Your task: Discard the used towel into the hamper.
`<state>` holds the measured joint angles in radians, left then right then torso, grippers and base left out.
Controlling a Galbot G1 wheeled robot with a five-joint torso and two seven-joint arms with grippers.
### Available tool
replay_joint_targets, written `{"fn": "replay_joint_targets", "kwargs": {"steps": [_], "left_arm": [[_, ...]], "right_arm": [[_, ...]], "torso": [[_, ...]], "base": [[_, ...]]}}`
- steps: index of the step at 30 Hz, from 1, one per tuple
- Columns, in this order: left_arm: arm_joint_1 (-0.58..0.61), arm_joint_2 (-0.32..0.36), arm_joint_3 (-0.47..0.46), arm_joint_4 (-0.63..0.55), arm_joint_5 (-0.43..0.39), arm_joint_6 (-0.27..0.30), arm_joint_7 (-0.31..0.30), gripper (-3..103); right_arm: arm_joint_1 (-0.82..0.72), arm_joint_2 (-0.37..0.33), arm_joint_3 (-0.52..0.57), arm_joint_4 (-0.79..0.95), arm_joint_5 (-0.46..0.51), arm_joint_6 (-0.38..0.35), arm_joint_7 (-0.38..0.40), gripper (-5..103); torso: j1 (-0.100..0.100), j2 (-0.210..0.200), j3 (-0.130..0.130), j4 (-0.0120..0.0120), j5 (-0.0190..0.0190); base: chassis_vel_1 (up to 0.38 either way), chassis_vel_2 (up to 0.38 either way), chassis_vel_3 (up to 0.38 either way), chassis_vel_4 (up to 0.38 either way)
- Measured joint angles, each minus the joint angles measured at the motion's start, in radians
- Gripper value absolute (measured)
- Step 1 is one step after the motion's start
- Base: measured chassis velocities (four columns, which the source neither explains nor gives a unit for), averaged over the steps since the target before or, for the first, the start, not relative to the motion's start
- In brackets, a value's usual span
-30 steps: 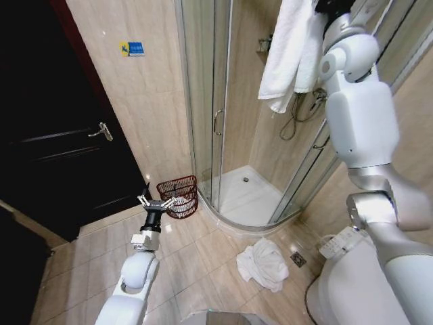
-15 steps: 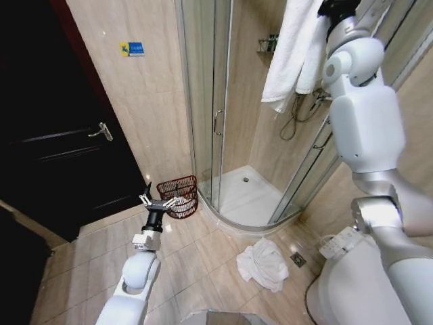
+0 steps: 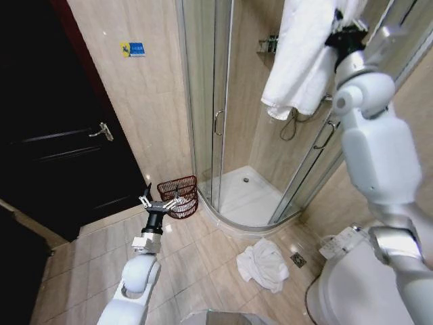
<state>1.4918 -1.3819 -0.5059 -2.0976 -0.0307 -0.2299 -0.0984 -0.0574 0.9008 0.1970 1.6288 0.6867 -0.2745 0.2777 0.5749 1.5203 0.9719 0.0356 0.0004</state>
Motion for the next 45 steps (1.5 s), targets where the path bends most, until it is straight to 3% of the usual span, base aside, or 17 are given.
{"fn": "replay_joint_targets", "kwargs": {"steps": [19, 45], "left_arm": [[0.011, -0.011, 0.014, 0.004, 0.019, -0.007, 0.004, 100], [0.020, -0.013, 0.035, 0.008, 0.049, -0.015, 0.006, 100]], "right_arm": [[-0.259, -0.056, 0.130, 0.171, 0.040, -0.015, 0.003, 3], [-0.711, -0.042, 0.400, 0.342, 0.041, -0.005, -0.053, 3]], "torso": [[0.000, 0.000, 0.000, 0.0001, -0.0005], [0.000, 0.000, 0.000, 0.0001, -0.0005]], "base": [[0.000, 0.000, 0.000, 0.000], [0.000, 0.000, 0.000, 0.000]]}}
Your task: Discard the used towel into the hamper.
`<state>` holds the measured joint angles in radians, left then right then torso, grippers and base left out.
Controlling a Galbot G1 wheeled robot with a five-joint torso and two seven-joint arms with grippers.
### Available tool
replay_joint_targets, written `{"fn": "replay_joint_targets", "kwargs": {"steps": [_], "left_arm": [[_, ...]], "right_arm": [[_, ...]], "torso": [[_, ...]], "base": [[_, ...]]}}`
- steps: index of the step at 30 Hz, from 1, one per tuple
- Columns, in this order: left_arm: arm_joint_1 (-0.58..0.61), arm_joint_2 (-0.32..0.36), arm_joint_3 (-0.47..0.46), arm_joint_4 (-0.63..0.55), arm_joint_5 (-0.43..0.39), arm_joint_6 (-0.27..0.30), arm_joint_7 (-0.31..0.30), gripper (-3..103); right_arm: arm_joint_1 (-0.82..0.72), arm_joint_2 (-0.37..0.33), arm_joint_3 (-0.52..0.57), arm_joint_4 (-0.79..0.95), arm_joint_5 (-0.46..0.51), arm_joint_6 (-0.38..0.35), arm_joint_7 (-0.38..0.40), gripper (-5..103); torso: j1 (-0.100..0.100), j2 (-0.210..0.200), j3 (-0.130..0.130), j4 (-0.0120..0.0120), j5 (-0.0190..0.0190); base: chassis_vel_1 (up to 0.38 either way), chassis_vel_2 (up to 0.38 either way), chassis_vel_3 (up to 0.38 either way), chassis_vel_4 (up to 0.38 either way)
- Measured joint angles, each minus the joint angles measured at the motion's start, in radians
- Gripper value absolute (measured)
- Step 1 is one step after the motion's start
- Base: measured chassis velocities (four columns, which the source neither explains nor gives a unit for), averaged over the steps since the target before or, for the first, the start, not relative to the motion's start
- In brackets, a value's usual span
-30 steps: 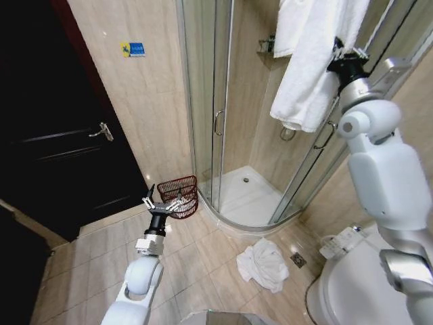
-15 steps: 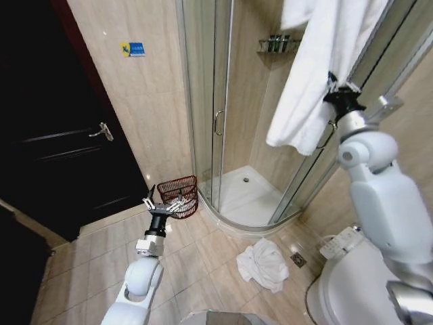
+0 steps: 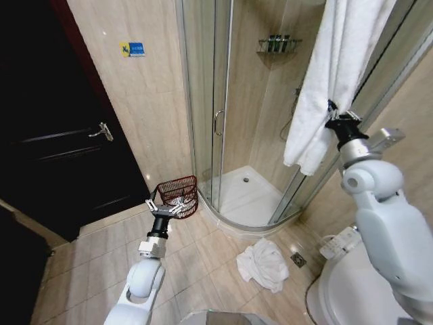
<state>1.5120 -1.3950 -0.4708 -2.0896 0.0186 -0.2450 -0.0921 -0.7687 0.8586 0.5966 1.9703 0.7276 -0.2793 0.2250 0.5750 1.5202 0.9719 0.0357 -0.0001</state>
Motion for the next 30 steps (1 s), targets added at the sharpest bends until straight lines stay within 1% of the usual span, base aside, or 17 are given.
{"fn": "replay_joint_targets", "kwargs": {"steps": [6, 8, 13, 18, 22, 24, 25, 27, 28, 30], "left_arm": [[0.000, -0.001, 0.003, 0.005, 0.005, -0.002, 0.001, 100], [0.003, 0.000, 0.004, 0.006, 0.006, -0.004, 0.002, 100], [0.004, -0.001, 0.003, 0.006, 0.009, -0.005, 0.003, 100], [0.004, 0.000, 0.004, 0.006, 0.011, -0.005, 0.003, 100], [0.006, 0.001, 0.004, 0.006, 0.012, -0.005, 0.003, 100], [0.007, 0.001, 0.004, 0.006, 0.012, -0.005, 0.003, 100], [0.008, 0.002, 0.004, 0.006, 0.012, -0.005, 0.004, 100], [0.008, 0.002, 0.004, 0.006, 0.012, -0.005, 0.004, 100], [0.009, 0.002, 0.002, 0.004, 0.012, -0.005, 0.004, 100], [0.009, 0.002, 0.002, 0.003, 0.012, -0.005, 0.004, 100]], "right_arm": [[-0.069, 0.029, 0.028, 0.015, -0.010, 0.007, -0.009, 3], [-0.103, 0.056, 0.040, 0.024, -0.018, 0.012, -0.011, 3], [-0.144, 0.085, 0.049, 0.031, -0.025, 0.018, -0.013, 3], [-0.172, 0.111, 0.055, 0.034, -0.041, 0.027, -0.019, 3], [-0.202, 0.153, 0.056, 0.035, -0.066, 0.034, -0.025, 3], [-0.205, 0.161, 0.056, 0.035, -0.071, 0.036, -0.026, 3], [-0.211, 0.179, 0.057, 0.035, -0.079, 0.039, -0.026, 3], [-0.215, 0.187, 0.057, 0.035, -0.083, 0.040, -0.027, 3], [-0.227, 0.204, 0.057, 0.034, -0.093, 0.044, -0.030, 3], [-0.231, 0.209, 0.057, 0.034, -0.096, 0.046, -0.031, 3]], "torso": [[0.000, 0.000, 0.000, -0.0001, 0.0001], [0.000, 0.000, 0.000, 0.0000, 0.0000], [0.000, 0.000, 0.000, 0.0000, 0.0000], [0.000, 0.000, 0.000, -0.0001, 0.0000], [0.000, 0.000, 0.000, -0.0001, 0.0002], [0.000, 0.000, 0.000, -0.0001, 0.0002], [0.000, 0.000, 0.000, 0.0000, -0.0001], [0.000, 0.000, 0.000, 0.0000, -0.0002], [0.000, 0.000, 0.000, 0.0001, -0.0002], [0.000, 0.000, 0.000, 0.0001, -0.0001]], "base": [[0.000, 0.000, 0.000, 0.000], [0.000, 0.000, 0.000, 0.000], [0.000, 0.000, 0.000, 0.000], [0.000, 0.000, 0.000, 0.000], [0.000, 0.000, 0.000, 0.000], [0.000, 0.000, 0.000, 0.000], [0.000, 0.000, 0.000, 0.000], [0.000, 0.000, 0.000, 0.000], [0.000, 0.000, 0.000, 0.000], [0.000, 0.000, 0.000, 0.000]]}}
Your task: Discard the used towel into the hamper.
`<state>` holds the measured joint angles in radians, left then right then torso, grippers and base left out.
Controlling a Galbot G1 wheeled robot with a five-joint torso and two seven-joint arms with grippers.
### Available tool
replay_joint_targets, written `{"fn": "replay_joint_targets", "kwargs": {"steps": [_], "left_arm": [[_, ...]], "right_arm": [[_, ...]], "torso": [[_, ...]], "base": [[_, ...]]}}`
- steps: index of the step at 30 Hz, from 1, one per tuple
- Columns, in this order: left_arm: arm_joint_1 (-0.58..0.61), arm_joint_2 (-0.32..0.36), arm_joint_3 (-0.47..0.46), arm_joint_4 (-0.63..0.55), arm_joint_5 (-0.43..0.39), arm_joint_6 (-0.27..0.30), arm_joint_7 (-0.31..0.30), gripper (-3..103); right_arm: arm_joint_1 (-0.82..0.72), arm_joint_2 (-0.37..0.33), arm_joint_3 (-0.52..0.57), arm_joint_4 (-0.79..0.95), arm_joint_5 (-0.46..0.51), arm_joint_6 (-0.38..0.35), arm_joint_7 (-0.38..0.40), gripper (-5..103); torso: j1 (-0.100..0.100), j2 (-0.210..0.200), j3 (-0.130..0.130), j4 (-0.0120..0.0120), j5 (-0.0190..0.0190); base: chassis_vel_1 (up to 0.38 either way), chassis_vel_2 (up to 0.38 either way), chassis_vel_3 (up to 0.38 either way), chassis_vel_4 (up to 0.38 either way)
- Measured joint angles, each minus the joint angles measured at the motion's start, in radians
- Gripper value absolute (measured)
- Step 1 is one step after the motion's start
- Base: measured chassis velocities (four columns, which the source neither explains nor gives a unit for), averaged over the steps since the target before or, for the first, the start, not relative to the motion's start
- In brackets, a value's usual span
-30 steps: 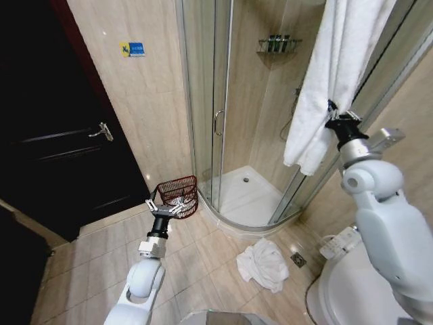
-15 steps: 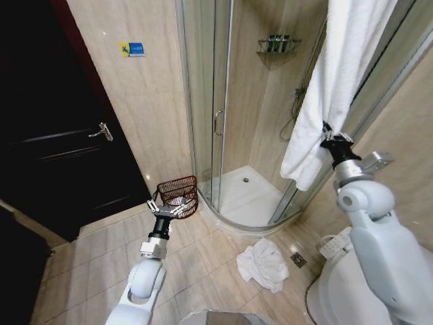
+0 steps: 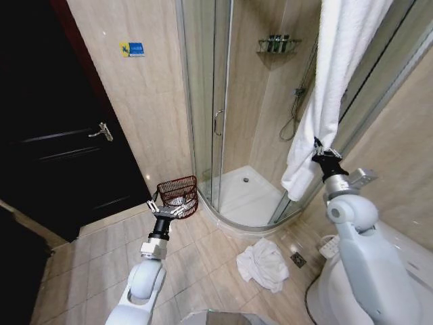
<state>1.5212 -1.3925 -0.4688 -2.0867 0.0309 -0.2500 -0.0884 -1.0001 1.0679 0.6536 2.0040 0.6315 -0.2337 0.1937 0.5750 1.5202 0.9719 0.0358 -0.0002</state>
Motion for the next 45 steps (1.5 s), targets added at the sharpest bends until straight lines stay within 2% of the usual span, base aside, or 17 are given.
{"fn": "replay_joint_targets", "kwargs": {"steps": [13, 23, 45], "left_arm": [[-0.001, -0.001, -0.001, 0.000, -0.007, -0.005, 0.001, 100], [-0.015, 0.002, -0.007, 0.008, -0.045, -0.008, 0.006, 100], [-0.026, 0.020, -0.022, 0.055, -0.114, -0.059, 0.017, 100]], "right_arm": [[-0.068, 0.070, -0.012, -0.018, -0.059, 0.033, -0.024, 3], [-0.098, 0.085, -0.013, -0.015, -0.092, 0.040, -0.020, 3], [-0.188, 0.208, -0.055, -0.025, -0.221, 0.067, -0.003, 3]], "torso": [[0.000, 0.000, 0.000, -0.0001, 0.0003], [0.000, 0.000, 0.000, -0.0001, 0.0000], [0.000, 0.000, 0.000, -0.0001, 0.0001]], "base": [[0.000, 0.000, 0.000, 0.000], [0.000, 0.000, 0.000, 0.000], [0.000, 0.000, 0.000, 0.000]]}}
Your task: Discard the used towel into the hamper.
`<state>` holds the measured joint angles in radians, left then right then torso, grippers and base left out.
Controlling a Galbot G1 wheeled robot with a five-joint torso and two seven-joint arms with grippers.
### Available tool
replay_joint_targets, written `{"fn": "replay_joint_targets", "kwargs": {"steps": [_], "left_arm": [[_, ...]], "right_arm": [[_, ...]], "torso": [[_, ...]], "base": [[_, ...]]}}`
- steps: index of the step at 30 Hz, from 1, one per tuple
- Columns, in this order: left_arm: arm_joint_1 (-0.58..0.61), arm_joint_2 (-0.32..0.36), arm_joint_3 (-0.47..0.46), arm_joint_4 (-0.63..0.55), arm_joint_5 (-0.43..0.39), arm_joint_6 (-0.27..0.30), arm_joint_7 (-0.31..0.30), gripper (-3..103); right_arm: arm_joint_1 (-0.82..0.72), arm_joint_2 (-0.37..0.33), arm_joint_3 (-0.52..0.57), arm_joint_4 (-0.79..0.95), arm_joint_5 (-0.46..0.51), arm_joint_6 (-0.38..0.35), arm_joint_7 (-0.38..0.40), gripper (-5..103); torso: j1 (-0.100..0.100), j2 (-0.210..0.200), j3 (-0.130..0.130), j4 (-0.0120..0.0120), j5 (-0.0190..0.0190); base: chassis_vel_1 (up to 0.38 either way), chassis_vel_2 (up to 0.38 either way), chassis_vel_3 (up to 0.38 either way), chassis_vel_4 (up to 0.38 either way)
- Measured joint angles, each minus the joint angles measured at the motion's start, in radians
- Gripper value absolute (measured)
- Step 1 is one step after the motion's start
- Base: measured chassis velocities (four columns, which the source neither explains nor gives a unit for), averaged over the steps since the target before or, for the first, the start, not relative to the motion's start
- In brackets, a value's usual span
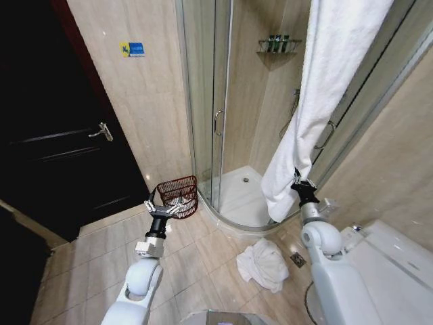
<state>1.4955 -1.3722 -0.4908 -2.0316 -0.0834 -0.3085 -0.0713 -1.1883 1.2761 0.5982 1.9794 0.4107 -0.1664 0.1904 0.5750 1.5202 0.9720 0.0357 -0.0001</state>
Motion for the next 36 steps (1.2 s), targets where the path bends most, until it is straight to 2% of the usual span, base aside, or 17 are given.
{"fn": "replay_joint_targets", "kwargs": {"steps": [9, 17, 26, 30, 36], "left_arm": [[0.003, 0.005, -0.006, 0.004, -0.017, -0.010, 0.001, 100], [0.012, 0.002, -0.008, 0.001, -0.023, -0.017, 0.001, 100], [0.018, -0.001, -0.011, 0.004, -0.024, -0.021, -0.010, 100], [0.018, 0.005, -0.019, 0.004, -0.029, -0.005, -0.050, 100], [0.016, 0.007, -0.021, 0.007, -0.044, 0.002, -0.067, 100]], "right_arm": [[-0.059, 0.053, 0.000, -0.033, -0.042, 0.028, -0.016, 3], [-0.117, 0.109, 0.001, -0.070, -0.093, 0.089, -0.024, 3], [-0.166, 0.175, -0.015, -0.061, -0.113, 0.111, -0.023, 3], [-0.221, 0.213, -0.031, -0.014, -0.200, 0.166, -0.030, 3], [-0.242, 0.216, -0.039, 0.030, -0.275, 0.202, -0.031, 3]], "torso": [[0.000, 0.000, 0.000, -0.0001, 0.0000], [0.000, 0.000, 0.000, 0.0000, -0.0001], [0.000, 0.000, 0.000, 0.0000, 0.0000], [0.000, 0.000, 0.000, -0.0001, 0.0001], [0.000, 0.000, 0.000, 0.0000, -0.0003]], "base": [[0.000, 0.000, 0.000, 0.000], [0.000, 0.000, 0.000, 0.000], [0.000, 0.000, 0.000, 0.000], [0.000, 0.000, 0.000, 0.000], [0.000, 0.000, 0.000, 0.000]]}}
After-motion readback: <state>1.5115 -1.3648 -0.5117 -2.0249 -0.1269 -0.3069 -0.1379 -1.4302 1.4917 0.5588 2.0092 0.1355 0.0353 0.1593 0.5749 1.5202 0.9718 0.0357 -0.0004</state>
